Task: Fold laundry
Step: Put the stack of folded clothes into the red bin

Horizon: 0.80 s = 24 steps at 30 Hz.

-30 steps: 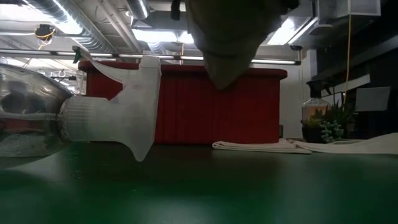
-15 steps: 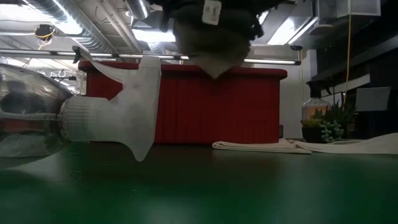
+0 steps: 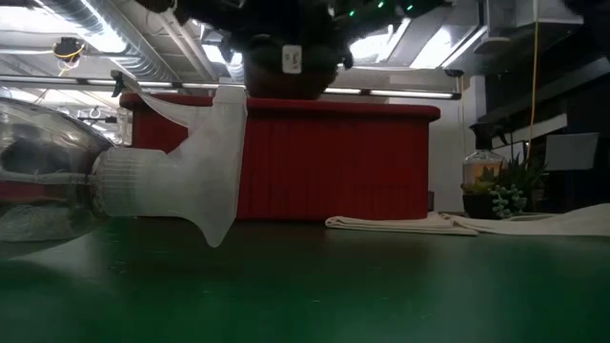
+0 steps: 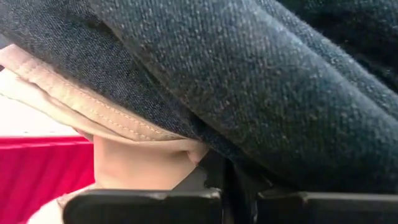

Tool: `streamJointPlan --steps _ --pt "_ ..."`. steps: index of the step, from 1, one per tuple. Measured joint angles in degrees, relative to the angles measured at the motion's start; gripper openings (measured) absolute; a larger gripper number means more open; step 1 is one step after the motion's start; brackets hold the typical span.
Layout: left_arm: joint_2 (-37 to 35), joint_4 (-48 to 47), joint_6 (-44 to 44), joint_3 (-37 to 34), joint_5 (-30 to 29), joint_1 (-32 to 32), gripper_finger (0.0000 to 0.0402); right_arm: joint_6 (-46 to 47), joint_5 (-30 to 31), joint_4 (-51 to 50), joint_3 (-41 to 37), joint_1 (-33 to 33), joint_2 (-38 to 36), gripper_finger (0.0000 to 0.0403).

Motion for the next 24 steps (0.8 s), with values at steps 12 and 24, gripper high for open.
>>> streamJointPlan --steps 12,24 --pt "2.50 -6.67 3.32 -0.22 2.73 7.57 0.0000 -0.12 -4.68 -2.61 7.41 -4.09 11.11 0.0028" --pt "10.04 -11.01 4.70 -0.22 3.77 7.37 0.0000 -9.47 -1.81 -14.71 7.38 -5.57 13.02 0.0028"
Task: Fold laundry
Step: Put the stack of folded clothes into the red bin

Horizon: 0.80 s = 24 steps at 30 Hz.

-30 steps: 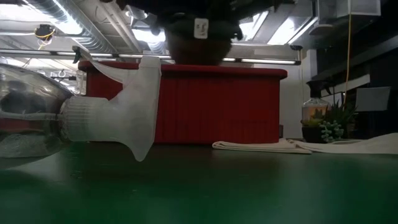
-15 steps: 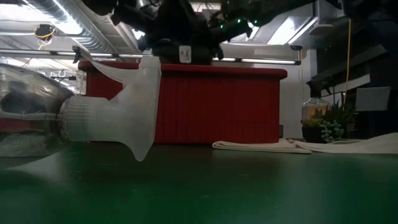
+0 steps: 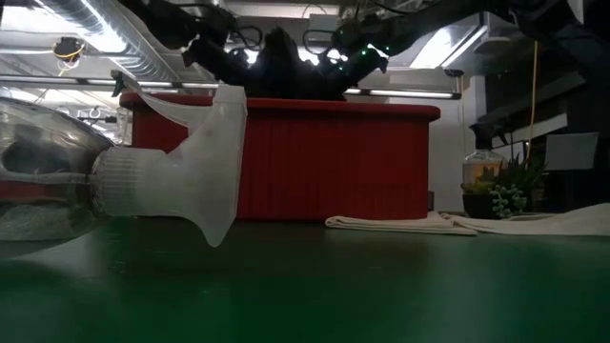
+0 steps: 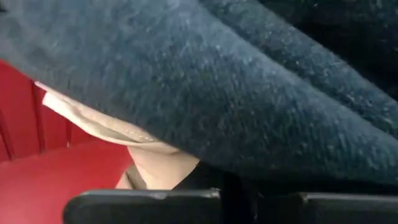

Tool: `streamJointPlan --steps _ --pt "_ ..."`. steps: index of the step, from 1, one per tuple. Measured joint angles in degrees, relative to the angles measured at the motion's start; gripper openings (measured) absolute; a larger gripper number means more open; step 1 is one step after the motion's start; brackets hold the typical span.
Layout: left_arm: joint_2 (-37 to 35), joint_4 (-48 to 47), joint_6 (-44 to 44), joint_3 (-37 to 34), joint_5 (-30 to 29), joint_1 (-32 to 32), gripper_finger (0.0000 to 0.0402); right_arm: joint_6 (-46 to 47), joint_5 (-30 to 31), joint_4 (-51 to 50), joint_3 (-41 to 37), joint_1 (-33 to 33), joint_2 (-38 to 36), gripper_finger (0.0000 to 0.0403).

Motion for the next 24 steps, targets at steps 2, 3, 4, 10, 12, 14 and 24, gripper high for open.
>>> streamJointPlan --steps 2,3,4,10,12,14,24 --pt "0.98 -1.38 -0.06 0.00 0.17 -0.11 0.0000 -0.60 -0.07 -3.94 0.00 -0.78 0.05 0.0028" --pt "1.44 -2.73 -0.13 0.00 0.19 -0.13 0.0000 -1.11 -0.02 -5.63 0.00 -1.08 0.36 0.0028" --pt "1.99 -3.99 -0.11 0.00 0.19 -0.15 0.0000 -1.49 -0.11 -7.16 0.00 -1.43 0.64 0.0028" --pt "5.30 -12.91 3.70 -0.02 -1.53 -0.25 0.0000 -4.64 0.91 -13.65 0.00 -1.92 3.96 0.0028" --pt "6.81 -15.19 4.70 -0.02 -1.58 -0.31 0.0000 -5.79 1.82 -15.26 0.02 -1.87 5.12 0.0028" --pt "8.13 -16.80 5.09 -0.02 -1.38 -0.45 0.0000 -6.15 2.29 -17.22 0.02 -1.90 6.04 0.0028" --pt "13.80 -20.54 7.15 -0.02 -1.05 -0.81 0.0001 -6.17 9.52 -25.04 0.02 -1.94 6.58 0.0097"
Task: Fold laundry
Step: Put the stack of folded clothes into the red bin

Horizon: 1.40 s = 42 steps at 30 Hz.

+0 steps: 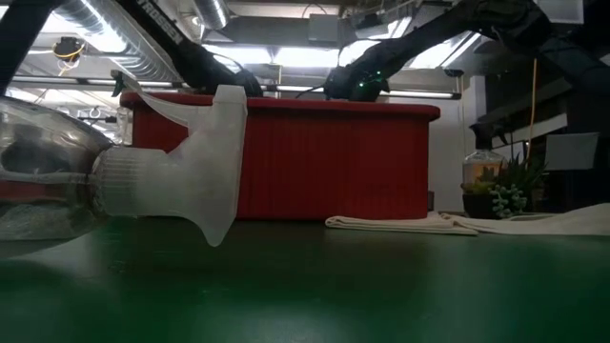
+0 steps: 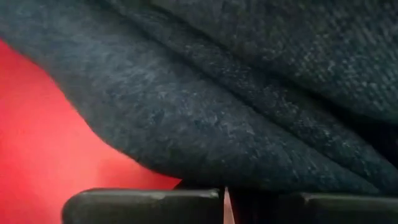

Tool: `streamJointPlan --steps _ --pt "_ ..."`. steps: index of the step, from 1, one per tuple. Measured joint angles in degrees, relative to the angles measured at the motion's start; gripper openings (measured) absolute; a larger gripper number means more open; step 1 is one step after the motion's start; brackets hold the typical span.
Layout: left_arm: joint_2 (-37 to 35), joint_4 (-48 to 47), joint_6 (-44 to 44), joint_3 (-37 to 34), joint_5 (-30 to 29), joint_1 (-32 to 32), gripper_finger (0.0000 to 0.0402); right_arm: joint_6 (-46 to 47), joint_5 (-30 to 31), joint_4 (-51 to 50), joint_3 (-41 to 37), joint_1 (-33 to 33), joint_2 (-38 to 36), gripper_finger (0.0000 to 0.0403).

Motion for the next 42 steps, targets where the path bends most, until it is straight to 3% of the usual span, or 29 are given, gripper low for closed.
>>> streamJointPlan --steps 8,14,19,26,31,37,42 --pt "0.14 -0.11 0.04 0.00 -2.65 0.15 0.0066 -0.02 1.18 -2.07 0.00 -0.04 0.00 0.0158" --pt "-1.43 -3.48 0.06 0.01 -0.88 1.27 0.0114 -1.01 3.22 -8.57 3.01 -0.21 0.00 0.0173" --pt "-5.13 -9.55 0.05 0.04 -2.67 3.82 0.0120 -4.03 8.72 -16.26 9.91 -0.52 -0.02 0.0167" --pt "-12.11 -10.59 0.06 0.04 1.07 5.14 0.0104 -6.47 12.20 -22.47 20.06 -0.48 -0.02 0.0166" --pt "-15.84 -5.72 -0.04 0.04 5.39 4.43 0.0096 -6.47 8.17 -16.19 19.67 -0.48 -1.55 0.0166" --pt "-15.53 5.33 0.19 0.07 7.28 1.21 0.0094 -6.58 -6.79 -14.06 19.61 0.09 0.42 0.0166" --pt "-10.57 6.78 4.95 0.13 5.21 -1.77 0.0094 -7.41 -6.71 -13.93 19.58 1.53 5.01 0.0166"
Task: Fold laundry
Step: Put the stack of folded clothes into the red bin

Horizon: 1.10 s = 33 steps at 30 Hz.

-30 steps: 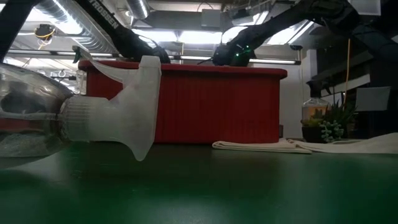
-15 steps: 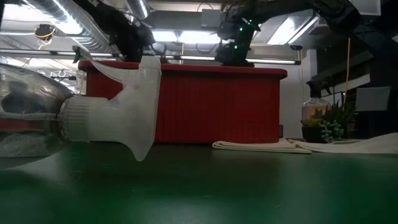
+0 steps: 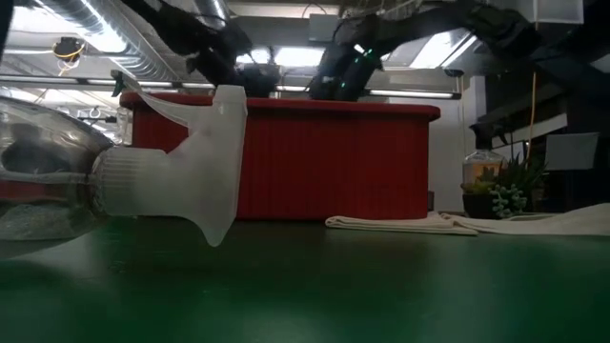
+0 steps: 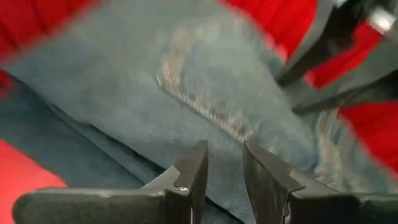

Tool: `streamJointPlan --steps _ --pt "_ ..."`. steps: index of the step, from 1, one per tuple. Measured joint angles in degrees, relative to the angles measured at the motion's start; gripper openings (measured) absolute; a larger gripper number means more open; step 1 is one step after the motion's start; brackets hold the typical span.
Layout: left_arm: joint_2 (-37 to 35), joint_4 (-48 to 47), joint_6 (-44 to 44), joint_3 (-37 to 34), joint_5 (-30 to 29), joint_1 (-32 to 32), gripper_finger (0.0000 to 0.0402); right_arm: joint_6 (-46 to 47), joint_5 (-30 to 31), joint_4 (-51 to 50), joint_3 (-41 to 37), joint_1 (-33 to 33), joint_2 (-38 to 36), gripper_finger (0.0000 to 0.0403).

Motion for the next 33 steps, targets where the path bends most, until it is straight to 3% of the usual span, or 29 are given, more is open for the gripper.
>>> streamJointPlan --steps 9,14,19,23,28,33 --pt "13.13 -0.37 3.82 0.02 -0.27 -1.95 0.0094 -0.04 4.82 -0.96 0.07 0.74 6.95 0.0166" --pt "15.78 -0.42 4.01 0.17 0.21 -1.07 0.0094 -0.04 5.87 -1.35 0.17 0.72 8.55 0.0166" --pt "13.97 -1.48 3.72 0.00 2.00 -0.32 0.0094 -0.09 5.37 -1.67 0.04 0.68 7.70 0.0166" --pt "8.61 -2.29 2.15 -0.20 3.21 0.20 0.0094 -0.10 5.43 -2.00 -0.26 0.15 4.20 0.0166" --pt "2.37 0.36 2.12 -0.15 2.19 1.07 0.0094 -1.54 6.79 3.44 -0.12 -0.65 -1.02 0.0166" --pt "1.76 6.71 2.46 -0.11 -2.27 1.90 0.0094 -1.60 10.36 10.63 -0.17 -1.30 -1.33 0.0166"
